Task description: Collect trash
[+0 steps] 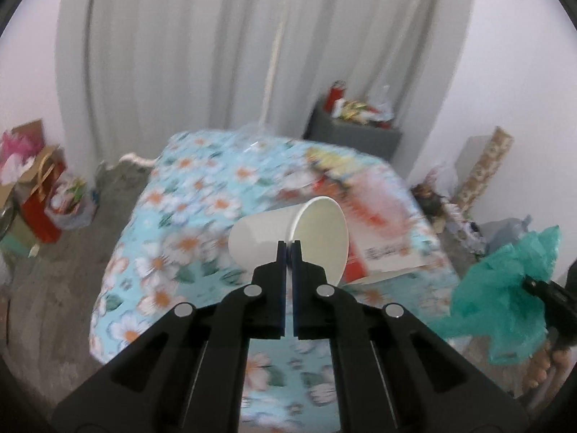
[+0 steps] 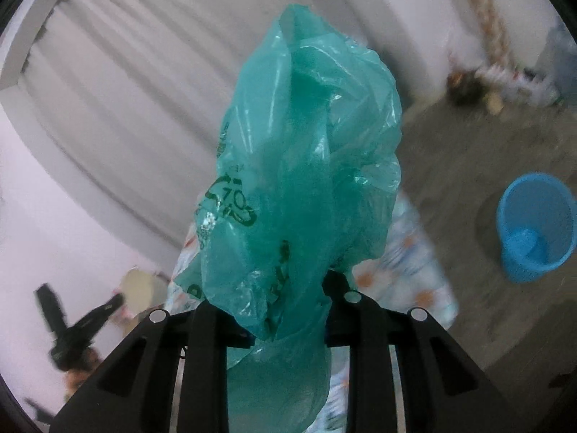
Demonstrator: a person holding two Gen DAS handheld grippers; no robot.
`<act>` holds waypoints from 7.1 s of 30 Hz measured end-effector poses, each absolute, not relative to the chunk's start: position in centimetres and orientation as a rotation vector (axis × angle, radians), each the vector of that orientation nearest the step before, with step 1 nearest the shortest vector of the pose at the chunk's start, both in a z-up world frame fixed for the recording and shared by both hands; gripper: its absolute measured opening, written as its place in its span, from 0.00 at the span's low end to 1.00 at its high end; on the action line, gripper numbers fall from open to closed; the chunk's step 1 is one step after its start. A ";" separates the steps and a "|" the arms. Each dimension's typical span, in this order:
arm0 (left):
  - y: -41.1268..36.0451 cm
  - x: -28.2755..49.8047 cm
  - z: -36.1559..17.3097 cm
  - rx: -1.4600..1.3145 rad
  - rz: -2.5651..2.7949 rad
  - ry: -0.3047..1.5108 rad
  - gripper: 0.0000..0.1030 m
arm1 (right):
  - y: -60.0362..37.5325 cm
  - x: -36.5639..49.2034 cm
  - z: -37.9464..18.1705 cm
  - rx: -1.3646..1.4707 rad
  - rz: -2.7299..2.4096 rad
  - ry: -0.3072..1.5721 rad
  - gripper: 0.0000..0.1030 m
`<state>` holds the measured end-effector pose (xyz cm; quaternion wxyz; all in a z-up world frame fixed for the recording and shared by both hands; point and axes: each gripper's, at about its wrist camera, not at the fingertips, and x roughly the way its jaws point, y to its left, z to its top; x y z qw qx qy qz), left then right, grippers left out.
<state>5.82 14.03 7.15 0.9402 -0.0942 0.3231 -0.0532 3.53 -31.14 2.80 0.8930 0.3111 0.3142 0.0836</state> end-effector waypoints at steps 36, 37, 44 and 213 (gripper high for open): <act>-50.1 25.4 -15.0 0.373 -0.872 1.199 0.14 | -63.7 9.7 -22.4 0.706 -0.818 0.762 0.34; -50.6 25.8 -15.8 0.373 -0.862 1.208 0.18 | -63.9 10.5 -23.3 0.694 -0.810 0.786 0.42; -50.4 27.5 -17.8 0.322 -0.814 1.268 0.41 | -65.3 13.3 -29.3 0.710 -0.744 0.963 0.68; 7.5 15.6 4.5 -0.319 -0.500 0.512 0.00 | -32.4 26.8 -8.7 1.280 0.369 0.808 0.29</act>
